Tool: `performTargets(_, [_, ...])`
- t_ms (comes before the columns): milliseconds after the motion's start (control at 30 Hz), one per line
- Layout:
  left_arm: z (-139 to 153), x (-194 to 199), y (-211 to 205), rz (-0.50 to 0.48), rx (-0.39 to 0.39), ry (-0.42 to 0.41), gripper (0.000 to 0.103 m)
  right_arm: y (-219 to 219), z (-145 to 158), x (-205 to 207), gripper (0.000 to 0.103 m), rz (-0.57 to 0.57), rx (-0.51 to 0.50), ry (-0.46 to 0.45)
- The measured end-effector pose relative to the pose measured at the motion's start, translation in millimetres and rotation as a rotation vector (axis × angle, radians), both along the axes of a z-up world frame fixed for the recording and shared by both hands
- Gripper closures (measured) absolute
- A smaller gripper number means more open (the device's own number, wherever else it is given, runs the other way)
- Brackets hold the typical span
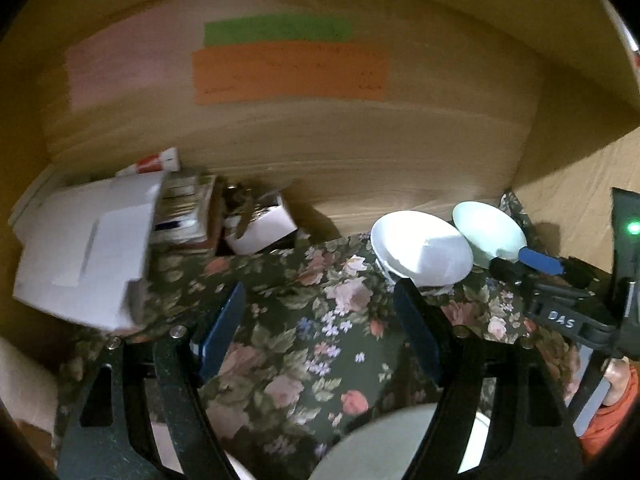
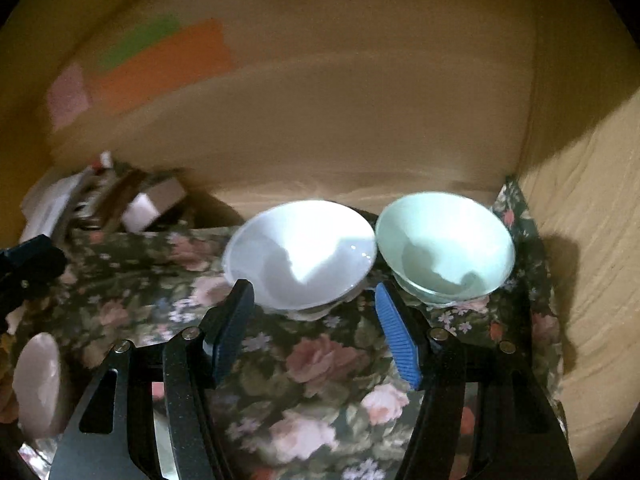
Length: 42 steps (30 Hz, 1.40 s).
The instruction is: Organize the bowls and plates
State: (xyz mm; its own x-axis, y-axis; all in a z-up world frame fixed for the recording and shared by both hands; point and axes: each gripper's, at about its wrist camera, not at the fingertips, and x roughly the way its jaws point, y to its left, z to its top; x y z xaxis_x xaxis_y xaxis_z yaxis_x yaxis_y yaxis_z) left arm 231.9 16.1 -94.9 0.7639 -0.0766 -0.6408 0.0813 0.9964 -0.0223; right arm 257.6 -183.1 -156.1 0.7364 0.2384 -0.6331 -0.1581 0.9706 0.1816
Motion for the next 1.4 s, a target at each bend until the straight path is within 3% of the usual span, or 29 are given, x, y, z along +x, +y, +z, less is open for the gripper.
performTargets(267, [-24.0, 45.6, -14.8, -0.013, 0.04, 0.091, 0.024, -5.6, -35.0, 46.9, 0.046, -0.024, 0.018, 0.125])
performTargets(700, [-53.5, 82.3, -21.2, -0.032, 0.04, 0.179, 0.024, -6.2, -54.3, 66.6, 0.063, 0.013, 0.048, 0.199])
performTargets(1067, [-59.4, 83.4, -23.7, -0.07, 0.029, 0.204, 0.024, 8.2, -52.2, 50.2, 0.082, 0.15, 0.005, 0.193])
performTargets(1400, [-82.6, 71.1, -14.9, -0.053, 0.03, 0.339, 0.025, 20.0, -47.7, -2.1, 0.085, 0.259, 0.025, 0.215])
